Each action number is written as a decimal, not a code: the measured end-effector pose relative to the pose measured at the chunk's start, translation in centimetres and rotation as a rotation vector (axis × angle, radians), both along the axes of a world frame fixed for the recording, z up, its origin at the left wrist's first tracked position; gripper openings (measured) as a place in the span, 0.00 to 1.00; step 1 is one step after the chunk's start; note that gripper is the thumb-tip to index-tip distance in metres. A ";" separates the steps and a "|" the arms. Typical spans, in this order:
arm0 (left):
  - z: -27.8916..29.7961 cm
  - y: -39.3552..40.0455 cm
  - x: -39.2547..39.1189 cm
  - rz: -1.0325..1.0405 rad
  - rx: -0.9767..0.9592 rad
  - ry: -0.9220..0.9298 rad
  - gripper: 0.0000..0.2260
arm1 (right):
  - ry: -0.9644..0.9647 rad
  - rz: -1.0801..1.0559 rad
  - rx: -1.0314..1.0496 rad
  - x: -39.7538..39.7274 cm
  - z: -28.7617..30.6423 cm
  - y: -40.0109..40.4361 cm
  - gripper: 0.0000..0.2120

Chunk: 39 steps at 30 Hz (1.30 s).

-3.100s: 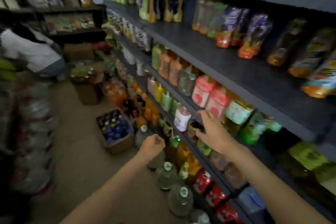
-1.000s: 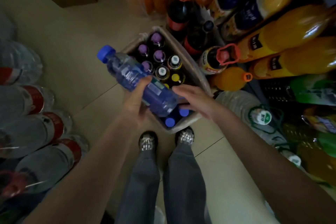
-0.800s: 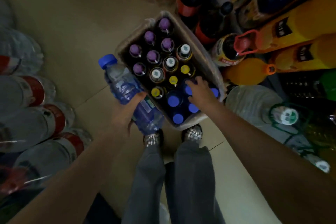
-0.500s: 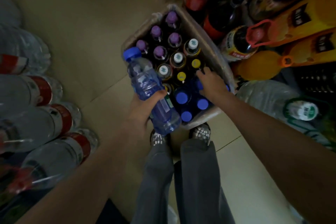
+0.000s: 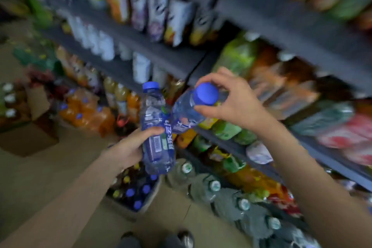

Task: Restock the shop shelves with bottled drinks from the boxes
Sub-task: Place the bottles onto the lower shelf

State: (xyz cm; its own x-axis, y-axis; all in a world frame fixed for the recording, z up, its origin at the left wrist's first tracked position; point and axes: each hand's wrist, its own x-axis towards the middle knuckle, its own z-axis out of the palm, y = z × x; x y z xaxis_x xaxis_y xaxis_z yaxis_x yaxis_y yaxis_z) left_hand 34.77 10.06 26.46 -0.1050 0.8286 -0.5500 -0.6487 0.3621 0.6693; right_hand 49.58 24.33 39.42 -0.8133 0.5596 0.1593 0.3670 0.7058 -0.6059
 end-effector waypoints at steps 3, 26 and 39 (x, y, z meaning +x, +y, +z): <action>8.7 3.7 3.7 -0.127 0.145 -0.036 0.32 | 0.209 -0.097 0.128 6.8 11.4 0.3 0.18; 32.0 16.1 60.8 -0.653 0.821 0.495 0.25 | 0.754 -0.940 0.202 63.7 23.9 0.6 0.43; 29.1 27.3 79.1 -0.613 0.886 0.961 0.32 | 0.288 -1.323 0.297 82.6 20.5 4.2 0.38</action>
